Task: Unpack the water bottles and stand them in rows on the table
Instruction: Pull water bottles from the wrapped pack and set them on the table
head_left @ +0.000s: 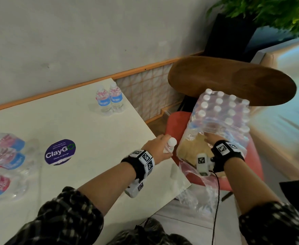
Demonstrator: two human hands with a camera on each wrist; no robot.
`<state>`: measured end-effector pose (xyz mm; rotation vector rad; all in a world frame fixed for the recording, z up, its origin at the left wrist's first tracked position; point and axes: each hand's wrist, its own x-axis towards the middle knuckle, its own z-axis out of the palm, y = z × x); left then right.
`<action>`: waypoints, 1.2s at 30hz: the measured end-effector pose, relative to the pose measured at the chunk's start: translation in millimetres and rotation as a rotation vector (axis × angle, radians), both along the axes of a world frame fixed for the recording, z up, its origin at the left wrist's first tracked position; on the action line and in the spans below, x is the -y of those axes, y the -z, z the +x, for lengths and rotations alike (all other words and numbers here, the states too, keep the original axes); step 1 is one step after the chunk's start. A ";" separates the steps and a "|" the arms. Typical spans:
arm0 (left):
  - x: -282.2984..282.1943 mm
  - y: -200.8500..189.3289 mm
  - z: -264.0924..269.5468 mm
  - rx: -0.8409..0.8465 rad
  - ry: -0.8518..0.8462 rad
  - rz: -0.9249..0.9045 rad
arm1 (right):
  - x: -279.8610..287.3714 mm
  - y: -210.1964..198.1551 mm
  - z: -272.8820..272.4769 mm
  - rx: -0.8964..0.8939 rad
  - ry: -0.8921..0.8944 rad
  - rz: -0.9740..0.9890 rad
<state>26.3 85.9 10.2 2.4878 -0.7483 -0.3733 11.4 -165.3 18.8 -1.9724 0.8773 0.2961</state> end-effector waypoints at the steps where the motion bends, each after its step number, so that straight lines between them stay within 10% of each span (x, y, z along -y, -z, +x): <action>1: -3.1 2.0 0.0 -0.001 0.005 0.011 | 3.6 -4.0 -0.4 -0.017 -0.047 -0.100; 19: -53.6 10.5 10.6 -0.002 -0.412 -0.227 | -30.8 -2.9 -5.8 0.037 0.178 -0.017; 25: -48.9 -7.7 10.0 0.349 -0.092 -0.027 | -63.2 7.4 -42.4 0.462 0.109 0.068; 30: -49.9 -16.8 6.9 0.331 0.106 0.037 | -113.3 -21.1 -75.2 0.524 -0.056 -0.125; 36: -42.0 -20.2 -6.2 0.351 0.256 0.086 | -144.6 -19.0 -77.1 0.568 -0.145 0.109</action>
